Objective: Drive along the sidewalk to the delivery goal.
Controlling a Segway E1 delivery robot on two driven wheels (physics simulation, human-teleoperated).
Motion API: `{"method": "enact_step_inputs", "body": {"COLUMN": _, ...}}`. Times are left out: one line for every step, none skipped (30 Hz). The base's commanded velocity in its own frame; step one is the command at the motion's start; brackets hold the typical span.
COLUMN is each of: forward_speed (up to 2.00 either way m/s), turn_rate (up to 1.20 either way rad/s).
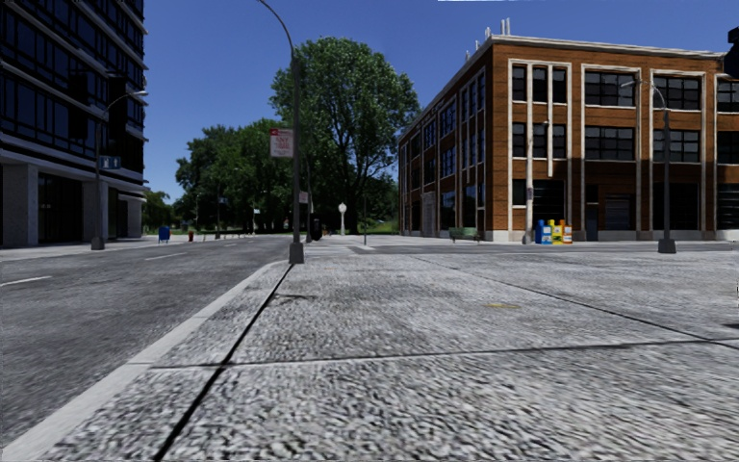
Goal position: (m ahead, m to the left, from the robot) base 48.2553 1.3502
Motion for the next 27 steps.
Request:
{"method": "enact_step_inputs", "body": {"forward_speed": 2.00, "turn_rate": -0.50}}
{"method": "enact_step_inputs", "body": {"forward_speed": 2.00, "turn_rate": -0.38}}
{"method": "enact_step_inputs", "body": {"forward_speed": 2.00, "turn_rate": -0.17}}
{"method": "enact_step_inputs", "body": {"forward_speed": 2.00, "turn_rate": 0.00}}
{"method": "enact_step_inputs", "body": {"forward_speed": 2.00, "turn_rate": 0.00}}
{"method": "enact_step_inputs", "body": {"forward_speed": 2.00, "turn_rate": 0.00}}
{"method": "enact_step_inputs", "body": {"forward_speed": 2.00, "turn_rate": 0.00}}
{"method": "enact_step_inputs", "body": {"forward_speed": 2.00, "turn_rate": 0.00}}
{"method": "enact_step_inputs", "body": {"forward_speed": 2.00, "turn_rate": 0.00}}
{"method": "enact_step_inputs", "body": {"forward_speed": 2.00, "turn_rate": 0.00}}
{"method": "enact_step_inputs", "body": {"forward_speed": 2.00, "turn_rate": 0.00}}
{"method": "enact_step_inputs", "body": {"forward_speed": 2.00, "turn_rate": 0.00}}
{"method": "enact_step_inputs", "body": {"forward_speed": 2.00, "turn_rate": 0.00}}
{"method": "enact_step_inputs", "body": {"forward_speed": 2.00, "turn_rate": 0.00}}
{"method": "enact_step_inputs", "body": {"forward_speed": 2.00, "turn_rate": 0.00}}
{"method": "enact_step_inputs", "body": {"forward_speed": 2.00, "turn_rate": 0.00}}
{"method": "enact_step_inputs", "body": {"forward_speed": 2.00, "turn_rate": 0.00}}
{"method": "enact_step_inputs", "body": {"forward_speed": 2.00, "turn_rate": 0.00}}
{"method": "enact_step_inputs", "body": {"forward_speed": 2.00, "turn_rate": 0.00}}
{"method": "enact_step_inputs", "body": {"forward_speed": 2.00, "turn_rate": 0.00}}
{"method": "enact_step_inputs", "body": {"forward_speed": 2.00, "turn_rate": 0.00}}
{"method": "enact_step_inputs", "body": {"forward_speed": 2.00, "turn_rate": 0.00}}
{"method": "enact_step_inputs", "body": {"forward_speed": 2.00, "turn_rate": 0.00}}
{"method": "enact_step_inputs", "body": {"forward_speed": 2.00, "turn_rate": 0.00}}
{"method": "enact_step_inputs", "body": {"forward_speed": 2.00, "turn_rate": 0.04}}
{"method": "enact_step_inputs", "body": {"forward_speed": 2.00, "turn_rate": 0.13}}
{"method": "enact_step_inputs", "body": {"forward_speed": 2.00, "turn_rate": 0.25}}
